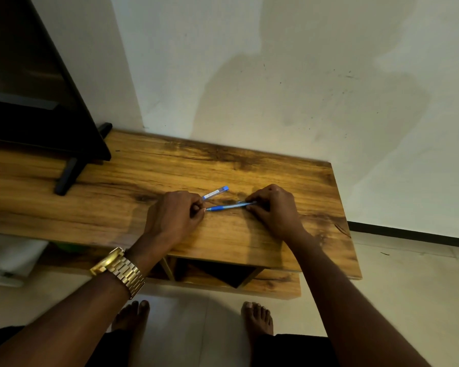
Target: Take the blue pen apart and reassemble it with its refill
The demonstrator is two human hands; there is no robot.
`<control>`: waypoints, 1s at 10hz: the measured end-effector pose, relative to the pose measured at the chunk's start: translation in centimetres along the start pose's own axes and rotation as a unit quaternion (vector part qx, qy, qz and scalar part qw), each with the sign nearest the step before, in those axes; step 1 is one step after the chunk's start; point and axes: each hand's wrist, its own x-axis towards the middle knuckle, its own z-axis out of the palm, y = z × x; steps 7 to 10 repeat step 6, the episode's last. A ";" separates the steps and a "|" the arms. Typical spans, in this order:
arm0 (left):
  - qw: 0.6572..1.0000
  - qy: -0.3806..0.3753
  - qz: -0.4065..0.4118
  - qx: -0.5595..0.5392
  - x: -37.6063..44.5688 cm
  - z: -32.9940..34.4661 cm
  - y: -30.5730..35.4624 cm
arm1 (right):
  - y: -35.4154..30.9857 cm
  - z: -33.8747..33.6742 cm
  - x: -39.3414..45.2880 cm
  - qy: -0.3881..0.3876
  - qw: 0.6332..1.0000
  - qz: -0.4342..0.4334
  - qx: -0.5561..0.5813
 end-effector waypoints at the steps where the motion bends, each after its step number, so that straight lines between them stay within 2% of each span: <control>1: 1.000 0.008 0.024 0.018 0.2 0.3 0.1 | 0.3 0.3 0.2 0.012 1.000 0.013 -0.004; 3: 0.998 0.001 0.056 0.037 0.2 0.6 0.5 | -0.4 -0.1 -0.2 -0.009 0.999 0.006 -0.037; 4: 0.998 -0.013 0.058 0.035 -0.7 -1.9 0.4 | -2.7 -2.6 -1.5 -0.014 0.998 0.013 -0.053; 5: 0.997 0.032 0.067 0.021 -2.8 -4.6 0.6 | -5.0 -4.8 -3.7 0.047 0.998 -0.007 -0.038; 6: 0.987 0.138 0.076 0.005 -6.9 -9.1 2.0 | -9.0 -8.3 -7.8 0.156 0.987 -0.036 -0.026; 10: 0.987 0.138 0.076 0.005 -6.9 -9.1 2.0 | -9.0 -8.3 -7.8 0.156 0.987 -0.036 -0.026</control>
